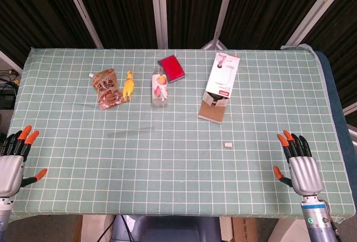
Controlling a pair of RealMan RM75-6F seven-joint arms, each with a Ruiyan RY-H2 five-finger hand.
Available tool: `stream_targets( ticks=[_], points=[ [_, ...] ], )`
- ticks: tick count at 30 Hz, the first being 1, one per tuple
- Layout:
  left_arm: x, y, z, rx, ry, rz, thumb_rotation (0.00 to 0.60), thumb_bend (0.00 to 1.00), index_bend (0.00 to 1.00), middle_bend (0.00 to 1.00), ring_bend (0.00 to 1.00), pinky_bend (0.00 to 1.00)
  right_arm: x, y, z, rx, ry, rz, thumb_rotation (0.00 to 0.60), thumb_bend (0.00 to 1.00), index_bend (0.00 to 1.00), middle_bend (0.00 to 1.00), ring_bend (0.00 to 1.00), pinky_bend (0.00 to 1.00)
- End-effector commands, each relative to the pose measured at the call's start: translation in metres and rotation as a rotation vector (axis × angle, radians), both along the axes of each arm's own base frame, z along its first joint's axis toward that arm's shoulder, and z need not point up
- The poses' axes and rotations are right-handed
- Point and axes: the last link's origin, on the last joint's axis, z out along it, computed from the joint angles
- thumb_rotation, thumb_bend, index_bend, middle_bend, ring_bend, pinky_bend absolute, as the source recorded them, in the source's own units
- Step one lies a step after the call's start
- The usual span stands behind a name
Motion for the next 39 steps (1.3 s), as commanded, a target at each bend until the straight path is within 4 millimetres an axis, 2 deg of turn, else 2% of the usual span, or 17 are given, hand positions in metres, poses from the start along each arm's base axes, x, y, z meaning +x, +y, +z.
stream_targets(
  ticks=[1, 7, 11, 15, 21, 27, 32, 39],
  points=[
    [0.000, 0.001, 0.001, 0.005, 0.005, 0.005, 0.600, 0.12, 0.00, 0.00, 0.00, 0.00, 0.000, 0.000, 0.000, 0.001, -0.003, -0.001, 0.600, 0.35, 0.00, 0.00, 0.00, 0.00],
    [0.003, 0.009, -0.002, -0.005, 0.018, 0.056, 0.600, 0.12, 0.00, 0.00, 0.00, 0.00, 0.001, 0.000, -0.001, 0.002, -0.013, -0.011, 0.600, 0.35, 0.00, 0.00, 0.00, 0.00],
    [0.023, 0.029, -0.012, -0.023, 0.055, 0.048, 0.600, 0.15, 0.08, 0.06, 0.00, 0.00, 0.002, 0.001, -0.002, 0.009, -0.021, -0.013, 0.600, 0.35, 0.00, 0.00, 0.00, 0.00],
    [0.053, 0.060, -0.032, -0.040, 0.046, 0.030, 0.600, 0.20, 0.17, 0.16, 0.00, 0.00, 0.003, 0.000, -0.004, 0.018, -0.030, -0.017, 0.600, 0.35, 0.00, 0.00, 0.00, 0.00],
    [0.095, 0.112, -0.073, -0.061, 0.110, 0.036, 0.600, 0.29, 0.28, 0.31, 0.02, 0.00, 0.003, -0.002, -0.009, 0.035, -0.042, -0.030, 0.600, 0.35, 0.00, 0.00, 0.00, 0.00],
    [0.119, 0.142, -0.109, -0.089, 0.165, 0.084, 0.600, 0.33, 0.35, 0.36, 0.03, 0.00, 0.003, -0.003, -0.009, 0.039, -0.062, -0.040, 0.600, 0.35, 0.00, 0.00, 0.00, 0.00],
    [0.131, 0.154, -0.135, -0.101, 0.202, 0.119, 0.600, 0.37, 0.36, 0.41, 0.05, 0.00, 0.003, -0.002, -0.008, 0.043, -0.072, -0.044, 0.600, 0.35, 0.00, 0.00, 0.00, 0.00],
    [0.136, 0.156, -0.165, -0.134, 0.246, 0.150, 0.600, 0.39, 0.40, 0.43, 0.06, 0.00, 0.003, -0.001, -0.006, 0.041, -0.090, -0.039, 0.600, 0.35, 0.00, 0.00, 0.00, 0.00]
  ],
)
